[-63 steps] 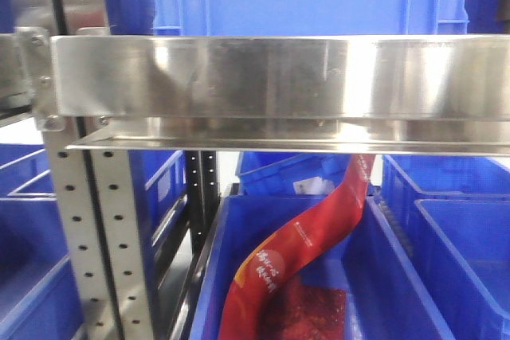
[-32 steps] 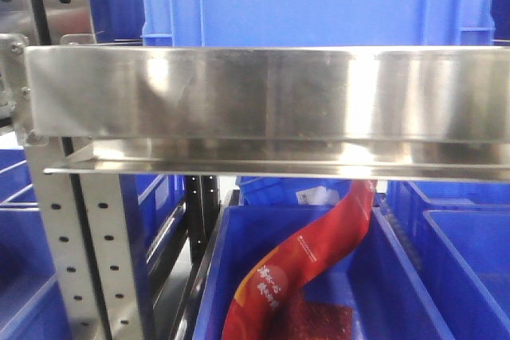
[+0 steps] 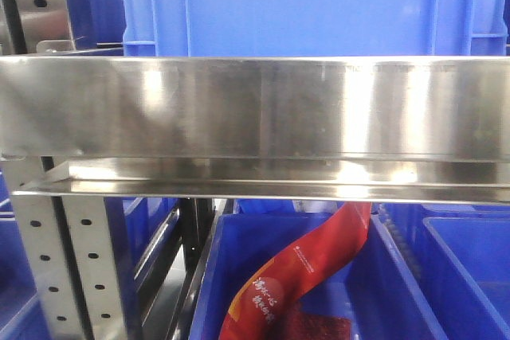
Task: Grab PVC pipe and place in blue bin
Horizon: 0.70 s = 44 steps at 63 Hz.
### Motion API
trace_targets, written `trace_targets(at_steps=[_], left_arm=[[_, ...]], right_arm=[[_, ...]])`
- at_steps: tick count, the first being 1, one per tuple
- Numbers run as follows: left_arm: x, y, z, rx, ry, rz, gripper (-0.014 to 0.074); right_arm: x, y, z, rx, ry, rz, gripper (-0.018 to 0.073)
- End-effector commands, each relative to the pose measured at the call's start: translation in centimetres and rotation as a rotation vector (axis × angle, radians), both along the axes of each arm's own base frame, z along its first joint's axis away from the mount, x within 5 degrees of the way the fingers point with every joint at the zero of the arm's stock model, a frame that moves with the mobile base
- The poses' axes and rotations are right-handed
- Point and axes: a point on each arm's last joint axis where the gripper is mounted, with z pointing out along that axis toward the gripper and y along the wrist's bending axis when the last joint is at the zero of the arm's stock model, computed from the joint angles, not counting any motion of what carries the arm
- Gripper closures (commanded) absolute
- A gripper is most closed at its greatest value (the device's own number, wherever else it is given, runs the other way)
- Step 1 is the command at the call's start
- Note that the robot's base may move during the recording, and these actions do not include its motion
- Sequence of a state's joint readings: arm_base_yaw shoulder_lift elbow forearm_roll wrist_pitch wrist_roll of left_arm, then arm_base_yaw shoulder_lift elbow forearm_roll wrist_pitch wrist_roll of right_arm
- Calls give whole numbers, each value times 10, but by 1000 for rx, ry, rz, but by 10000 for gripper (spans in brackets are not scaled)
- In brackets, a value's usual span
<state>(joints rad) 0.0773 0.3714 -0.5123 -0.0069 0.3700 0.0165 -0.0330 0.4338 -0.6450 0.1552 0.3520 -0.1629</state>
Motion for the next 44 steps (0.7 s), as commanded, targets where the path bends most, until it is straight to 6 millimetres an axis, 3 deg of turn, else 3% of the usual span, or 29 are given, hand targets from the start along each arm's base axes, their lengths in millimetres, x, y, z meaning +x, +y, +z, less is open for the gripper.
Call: trace_targets(at_steps=[1, 44], left_arm=[[-1, 0, 2, -6, -26, -1, 707], [-1, 0, 2, -6, -26, -1, 707]], right_arm=[[0, -1, 3, -4, -30, -7, 728], [0, -1, 3, -4, -30, -7, 728]])
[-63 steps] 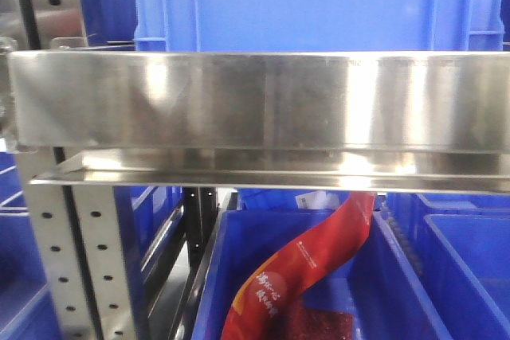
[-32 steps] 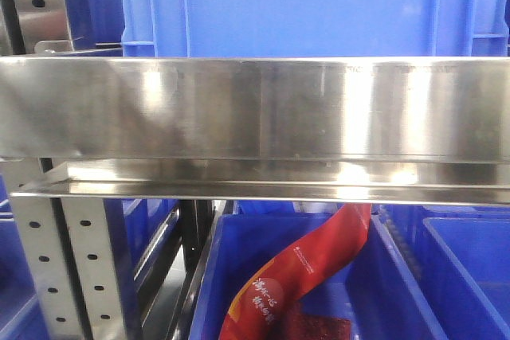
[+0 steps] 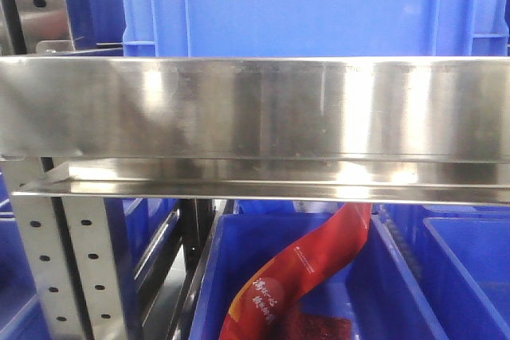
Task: Grab PVC pipe and place in blue bin
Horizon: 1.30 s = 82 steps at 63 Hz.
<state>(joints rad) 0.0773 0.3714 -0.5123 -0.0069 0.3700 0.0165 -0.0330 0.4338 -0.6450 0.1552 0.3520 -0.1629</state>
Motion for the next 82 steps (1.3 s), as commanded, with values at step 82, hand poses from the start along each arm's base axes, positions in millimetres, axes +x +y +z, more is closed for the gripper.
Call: trace_targets(at_steps=[82], left_arm=[[-1, 0, 2, -6, -26, -1, 707]], right_arm=[[0, -1, 5, -3, -57, -11, 728]])
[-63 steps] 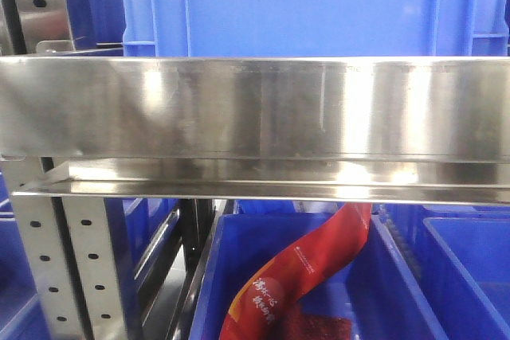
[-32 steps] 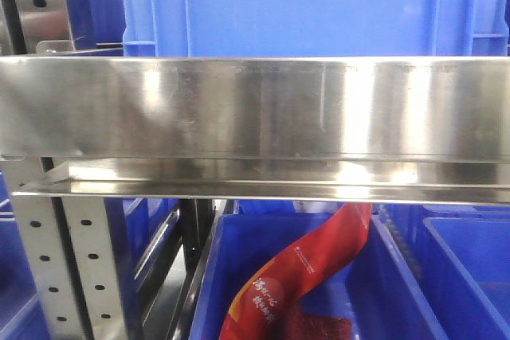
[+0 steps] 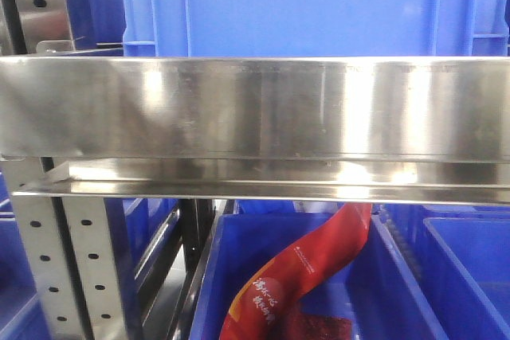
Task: Grab PVC pipe and place in blue bin
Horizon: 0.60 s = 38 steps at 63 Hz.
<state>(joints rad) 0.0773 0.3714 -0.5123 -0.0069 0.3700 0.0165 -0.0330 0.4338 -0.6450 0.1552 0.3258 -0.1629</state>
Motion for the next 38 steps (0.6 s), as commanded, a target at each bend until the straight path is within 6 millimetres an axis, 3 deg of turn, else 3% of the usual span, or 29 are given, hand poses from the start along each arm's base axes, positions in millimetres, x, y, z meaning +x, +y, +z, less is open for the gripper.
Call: trace_targets(at_steps=[1, 27, 38], left_arm=[[-1, 0, 2, -6, -26, -1, 707], [-8, -1, 29, 27, -104, -10, 707], [-7, -6, 36, -122, -135, -51, 707]], right_arm=[[0, -1, 3, -4, -31, -7, 728], [-2, 0, 7, 7, -19, 2, 728], [-4, 2, 14, 84, -65, 21, 728]])
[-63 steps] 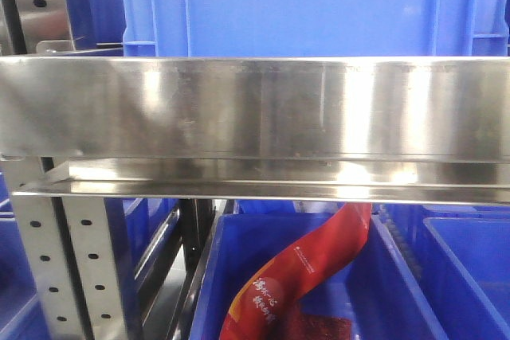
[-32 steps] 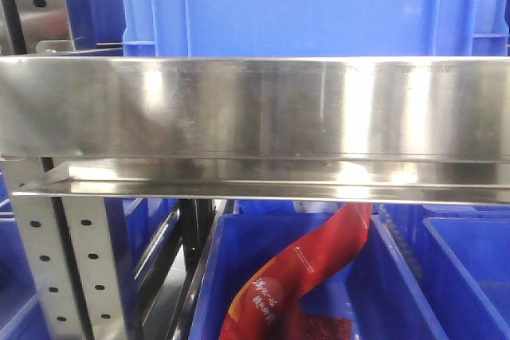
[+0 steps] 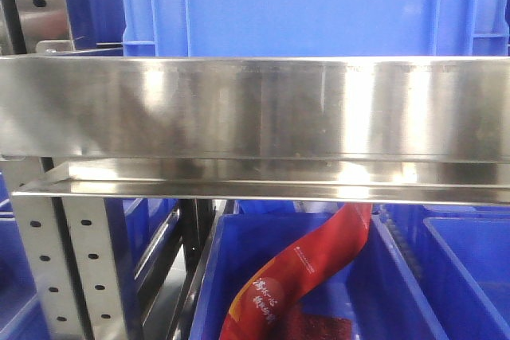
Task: Grab PVC pipe and place in blue bin
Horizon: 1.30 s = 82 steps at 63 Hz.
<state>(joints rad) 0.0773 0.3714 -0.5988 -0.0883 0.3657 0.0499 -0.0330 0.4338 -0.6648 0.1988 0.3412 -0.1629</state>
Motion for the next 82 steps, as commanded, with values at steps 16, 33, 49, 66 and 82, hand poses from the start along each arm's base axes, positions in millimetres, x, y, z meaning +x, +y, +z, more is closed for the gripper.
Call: trace_targets(at_steps=[16, 33, 49, 66, 82], left_arm=[[0, -11, 9, 6, -58, -120, 707], [15, -22, 18, -36, -56, -251, 707], [42, -25, 49, -36, -16, -311, 707], [58, -35, 74, 92, -46, -431, 707], [64, -43, 74, 111, -69, -461, 707]], right_arm=[[-8, 2, 28, 48, -104, 15, 728], [9, 10, 41, 84, -49, 109, 728], [32, 26, 48, -1, -11, 241, 728], [48, 40, 49, 5, -14, 313, 728], [49, 40, 49, -10, -17, 310, 728]])
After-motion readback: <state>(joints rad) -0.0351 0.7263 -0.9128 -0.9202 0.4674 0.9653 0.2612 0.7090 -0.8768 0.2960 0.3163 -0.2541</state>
